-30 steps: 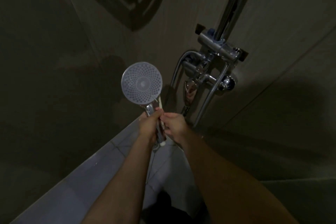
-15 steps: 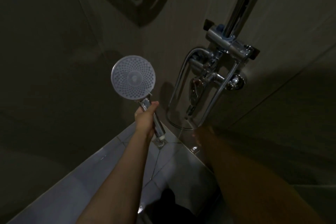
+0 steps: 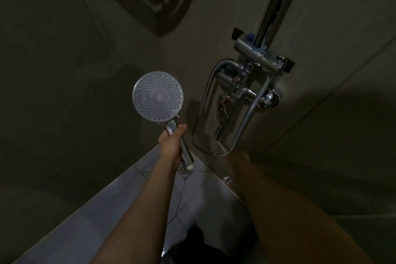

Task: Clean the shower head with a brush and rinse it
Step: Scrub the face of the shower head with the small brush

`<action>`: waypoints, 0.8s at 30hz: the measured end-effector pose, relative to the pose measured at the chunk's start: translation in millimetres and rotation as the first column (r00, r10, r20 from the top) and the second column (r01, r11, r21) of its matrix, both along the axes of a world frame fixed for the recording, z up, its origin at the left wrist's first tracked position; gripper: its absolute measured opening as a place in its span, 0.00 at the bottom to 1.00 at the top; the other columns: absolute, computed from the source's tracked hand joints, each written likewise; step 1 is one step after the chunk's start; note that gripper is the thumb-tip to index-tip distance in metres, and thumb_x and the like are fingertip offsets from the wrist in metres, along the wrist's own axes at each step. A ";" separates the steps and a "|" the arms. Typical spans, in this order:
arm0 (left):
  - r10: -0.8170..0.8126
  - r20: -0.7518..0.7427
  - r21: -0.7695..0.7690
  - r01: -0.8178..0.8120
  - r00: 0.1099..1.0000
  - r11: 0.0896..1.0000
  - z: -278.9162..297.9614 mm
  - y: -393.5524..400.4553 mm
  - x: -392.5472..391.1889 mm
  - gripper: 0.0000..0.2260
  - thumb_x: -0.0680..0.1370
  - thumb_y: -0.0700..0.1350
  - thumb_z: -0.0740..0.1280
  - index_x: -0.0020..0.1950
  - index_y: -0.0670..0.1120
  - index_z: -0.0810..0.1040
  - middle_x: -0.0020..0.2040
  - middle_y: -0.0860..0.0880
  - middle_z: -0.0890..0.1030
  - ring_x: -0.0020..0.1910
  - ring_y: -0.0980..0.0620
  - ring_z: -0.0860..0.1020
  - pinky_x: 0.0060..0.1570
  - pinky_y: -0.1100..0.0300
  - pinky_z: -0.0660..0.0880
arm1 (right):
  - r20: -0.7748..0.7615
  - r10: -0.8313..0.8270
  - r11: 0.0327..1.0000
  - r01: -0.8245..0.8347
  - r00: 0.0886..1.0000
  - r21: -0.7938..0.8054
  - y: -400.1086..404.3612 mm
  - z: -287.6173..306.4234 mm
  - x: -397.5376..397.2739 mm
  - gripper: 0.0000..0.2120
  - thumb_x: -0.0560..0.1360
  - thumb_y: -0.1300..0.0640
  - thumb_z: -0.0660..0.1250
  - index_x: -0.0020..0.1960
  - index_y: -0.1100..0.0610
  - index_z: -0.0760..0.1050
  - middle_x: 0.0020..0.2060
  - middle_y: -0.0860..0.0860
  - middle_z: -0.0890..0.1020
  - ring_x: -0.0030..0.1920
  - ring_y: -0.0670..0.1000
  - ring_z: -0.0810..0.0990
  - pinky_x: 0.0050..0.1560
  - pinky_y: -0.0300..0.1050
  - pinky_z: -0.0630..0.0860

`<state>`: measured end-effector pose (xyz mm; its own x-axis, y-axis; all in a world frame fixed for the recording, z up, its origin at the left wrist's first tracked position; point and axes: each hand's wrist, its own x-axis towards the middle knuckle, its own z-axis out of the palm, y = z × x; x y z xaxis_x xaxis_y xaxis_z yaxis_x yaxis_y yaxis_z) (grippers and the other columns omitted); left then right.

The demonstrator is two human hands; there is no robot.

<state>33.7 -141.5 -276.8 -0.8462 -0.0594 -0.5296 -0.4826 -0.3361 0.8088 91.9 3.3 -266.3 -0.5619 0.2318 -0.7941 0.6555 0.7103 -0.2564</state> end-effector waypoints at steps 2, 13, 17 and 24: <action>0.000 0.000 -0.006 0.000 1.000 1.000 0.4 -0.3 0.2 0.06 0.74 0.37 0.68 0.39 0.47 0.78 0.33 0.50 0.79 0.31 0.55 0.76 0.33 0.63 0.75 | 0.056 -0.039 0.992 0.032 0.998 0.119 0.6 -5.7 6.0 0.19 0.81 0.66 0.49 0.72 0.68 0.53 0.74 0.61 0.59 0.75 0.58 0.58 0.76 0.48 0.44; 0.003 0.000 0.022 -0.003 1.000 1.000 10.3 -4.5 -1.9 0.05 0.74 0.37 0.68 0.40 0.45 0.78 0.38 0.46 0.78 0.39 0.49 0.77 0.46 0.55 0.75 | -0.104 -0.035 0.992 0.047 0.994 0.120 -11.2 -12.3 -17.3 0.19 0.82 0.59 0.50 0.69 0.66 0.66 0.68 0.61 0.70 0.69 0.59 0.68 0.69 0.48 0.65; 0.012 -0.006 0.037 -0.012 1.000 0.999 16.2 -8.5 -5.9 0.05 0.73 0.36 0.69 0.40 0.45 0.78 0.38 0.44 0.79 0.40 0.46 0.78 0.48 0.52 0.77 | -0.246 -0.188 0.981 0.170 0.951 -0.090 -26.3 -6.7 -41.5 0.17 0.78 0.61 0.57 0.65 0.65 0.72 0.63 0.61 0.76 0.64 0.59 0.74 0.42 0.35 0.69; 0.028 -0.052 0.060 -0.025 0.998 0.998 24.8 -12.5 -6.7 0.04 0.74 0.35 0.67 0.43 0.43 0.78 0.35 0.47 0.82 0.35 0.51 0.80 0.40 0.59 0.79 | -0.419 -0.065 0.998 0.055 0.905 -0.037 -25.7 26.1 -79.1 0.16 0.77 0.61 0.58 0.60 0.65 0.76 0.58 0.60 0.79 0.61 0.58 0.77 0.60 0.46 0.74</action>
<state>27.1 -154.0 -252.0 -0.8718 -0.0519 -0.4871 -0.4298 -0.3964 0.8113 12.8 -22.3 -240.1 -0.8302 0.2597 -0.4932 0.5246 0.6632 -0.5338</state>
